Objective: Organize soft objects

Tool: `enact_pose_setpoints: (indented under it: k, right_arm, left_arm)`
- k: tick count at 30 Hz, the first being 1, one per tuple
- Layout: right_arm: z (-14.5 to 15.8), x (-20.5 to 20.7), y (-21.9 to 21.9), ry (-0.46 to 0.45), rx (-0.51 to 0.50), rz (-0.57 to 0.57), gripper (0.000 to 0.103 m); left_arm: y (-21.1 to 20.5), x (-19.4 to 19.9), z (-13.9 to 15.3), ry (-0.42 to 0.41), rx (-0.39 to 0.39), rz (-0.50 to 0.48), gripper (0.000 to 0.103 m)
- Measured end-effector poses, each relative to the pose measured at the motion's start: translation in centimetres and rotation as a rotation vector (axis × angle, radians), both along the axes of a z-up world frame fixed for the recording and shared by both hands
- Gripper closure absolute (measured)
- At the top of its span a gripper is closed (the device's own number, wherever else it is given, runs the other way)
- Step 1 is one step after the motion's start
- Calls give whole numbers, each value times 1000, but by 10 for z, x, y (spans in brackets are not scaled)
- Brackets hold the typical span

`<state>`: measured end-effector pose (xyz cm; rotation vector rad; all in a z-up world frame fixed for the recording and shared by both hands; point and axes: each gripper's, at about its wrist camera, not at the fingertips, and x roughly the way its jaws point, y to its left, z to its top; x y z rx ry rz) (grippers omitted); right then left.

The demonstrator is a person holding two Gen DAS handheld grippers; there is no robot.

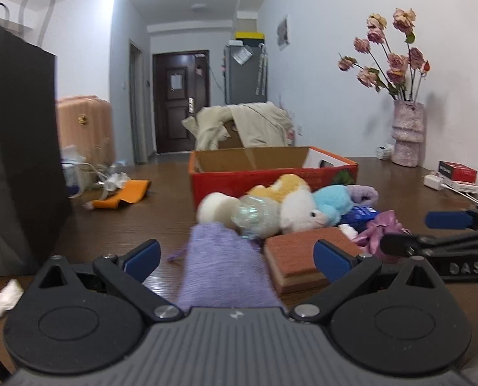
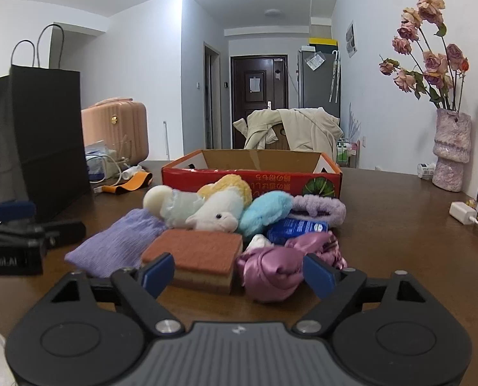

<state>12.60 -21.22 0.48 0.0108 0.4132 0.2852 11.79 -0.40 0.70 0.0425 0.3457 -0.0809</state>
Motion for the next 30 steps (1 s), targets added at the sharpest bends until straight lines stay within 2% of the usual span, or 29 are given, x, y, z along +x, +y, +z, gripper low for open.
enact_pose_setpoints:
  k: [5, 7, 9, 11, 12, 13, 16, 18, 23, 25, 26, 27, 28, 30]
  right_arm:
    - [4, 30, -12, 9, 2, -5, 27]
    - [5, 44, -23, 32, 8, -9, 37]
    - [5, 58, -38, 59, 28, -9, 39]
    - [3, 76, -57, 92, 48, -12, 41]
    - [1, 84, -64, 104, 56, -5, 44]
    - [-2, 92, -72, 121, 66, 3, 46]
    - [-12, 117, -94, 193, 130, 40, 48]
    - [-20, 129, -104, 233, 173, 65, 52]
    - [-38, 144, -119, 306, 301, 143, 50]
    - [-44, 146, -125, 331, 356, 164, 50]
    - [-45, 146, -126, 346, 379, 175, 51]
    - [-47, 146, -127, 355, 395, 191, 53]
    - [-48, 146, -126, 359, 400, 206, 64]
    - [-48, 143, -126, 352, 403, 231, 75]
  left_arm:
    - [-24, 30, 0, 51, -37, -60, 0]
    - [-38, 42, 1, 64, -63, -97, 0]
    - [-54, 51, -1, 77, -72, -152, 2]
    - [-71, 62, -3, 101, -89, -210, 15]
    - [-79, 67, -5, 121, -97, -228, 27]
    - [-88, 74, -6, 150, -108, -245, 33]
    - [-109, 88, -13, 219, -107, -288, 48]
    - [-120, 93, -18, 243, -87, -295, 49]
    - [-139, 98, -27, 282, -40, -281, 57]
    - [-141, 98, -28, 294, -28, -278, 69]
    - [-141, 98, -30, 300, -34, -278, 70]
    - [-139, 97, -29, 302, -39, -275, 73]
    - [-139, 96, -30, 299, -39, -272, 76]
    - [-138, 95, -28, 296, -49, -266, 78]
